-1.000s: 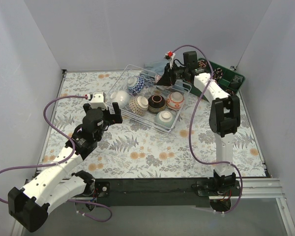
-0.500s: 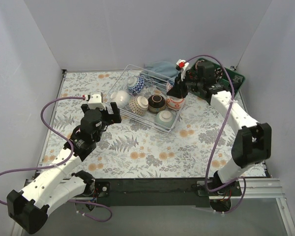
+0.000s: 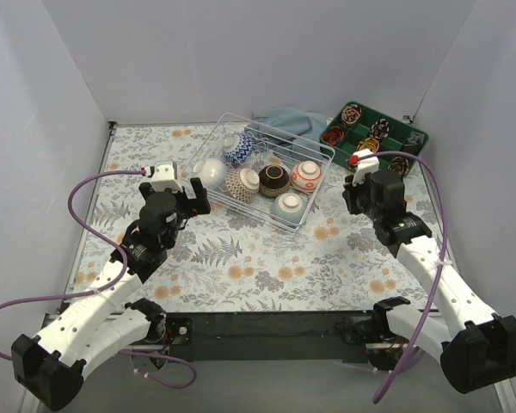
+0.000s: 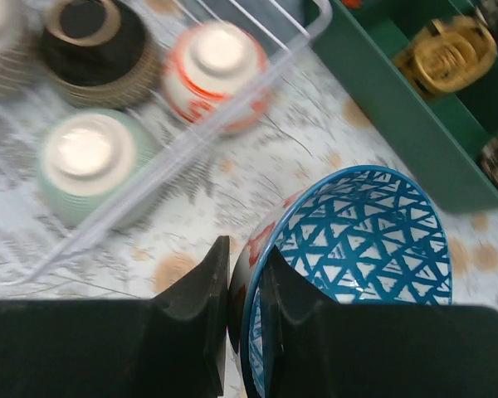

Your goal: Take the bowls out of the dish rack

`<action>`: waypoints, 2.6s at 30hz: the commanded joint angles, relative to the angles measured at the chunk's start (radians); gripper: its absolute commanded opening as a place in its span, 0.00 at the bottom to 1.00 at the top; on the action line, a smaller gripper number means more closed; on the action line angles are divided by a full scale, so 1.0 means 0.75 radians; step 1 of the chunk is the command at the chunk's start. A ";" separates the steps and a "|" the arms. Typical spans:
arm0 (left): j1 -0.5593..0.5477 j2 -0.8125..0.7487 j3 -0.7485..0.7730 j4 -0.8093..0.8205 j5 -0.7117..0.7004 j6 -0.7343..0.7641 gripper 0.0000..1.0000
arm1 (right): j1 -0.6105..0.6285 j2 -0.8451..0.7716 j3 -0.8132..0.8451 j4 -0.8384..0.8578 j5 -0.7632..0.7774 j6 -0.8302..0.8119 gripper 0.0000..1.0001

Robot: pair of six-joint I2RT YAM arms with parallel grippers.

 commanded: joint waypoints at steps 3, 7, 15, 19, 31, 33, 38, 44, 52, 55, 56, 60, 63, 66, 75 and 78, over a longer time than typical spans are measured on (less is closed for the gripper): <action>0.005 -0.018 -0.007 0.002 -0.039 -0.009 0.98 | -0.001 0.011 -0.160 0.141 0.652 0.128 0.06; 0.005 -0.025 -0.009 -0.005 -0.037 -0.013 0.98 | -0.003 0.088 -0.219 0.196 0.769 0.226 0.07; 0.005 -0.041 -0.004 -0.009 -0.054 -0.015 0.98 | -0.001 0.303 -0.289 0.339 0.841 0.289 0.09; 0.007 -0.043 -0.006 -0.011 -0.054 -0.017 0.98 | -0.001 0.399 -0.287 0.366 0.835 0.304 0.13; 0.011 -0.041 -0.002 -0.011 -0.041 -0.021 0.98 | 0.001 0.469 -0.266 0.331 0.738 0.328 0.52; 0.009 -0.041 -0.002 -0.009 -0.037 -0.023 0.98 | 0.003 0.457 -0.262 0.311 0.712 0.332 0.57; 0.009 -0.035 0.000 -0.011 -0.031 -0.023 0.98 | 0.032 0.355 -0.227 0.233 0.663 0.339 0.65; 0.013 -0.033 0.002 -0.013 -0.025 -0.031 0.98 | 0.091 0.199 -0.113 0.108 0.602 0.316 0.80; 0.028 -0.031 0.008 -0.021 -0.017 -0.046 0.98 | 0.326 0.207 0.104 0.049 0.567 0.289 0.92; 0.038 -0.029 0.008 -0.023 -0.029 -0.054 0.98 | 0.432 0.291 0.206 0.069 0.579 0.273 0.95; 0.042 -0.031 0.008 -0.025 -0.031 -0.056 0.98 | 0.459 0.321 0.261 0.077 0.581 0.265 0.95; 0.056 -0.035 0.012 -0.029 -0.052 -0.068 0.98 | 0.576 0.483 0.427 0.108 0.587 0.208 0.95; 0.095 -0.039 0.014 -0.033 -0.058 -0.085 0.98 | 0.643 0.628 0.562 0.132 0.591 0.177 0.95; 0.140 -0.047 0.016 -0.035 -0.056 -0.111 0.98 | 0.700 0.818 0.662 0.153 0.610 0.167 0.96; 0.214 -0.059 0.012 -0.037 -0.013 -0.144 0.98 | 0.799 1.207 1.088 0.081 0.732 0.248 0.97; 0.214 -0.063 0.010 -0.035 -0.011 -0.144 0.98 | 0.809 1.336 1.188 0.057 0.779 0.289 0.97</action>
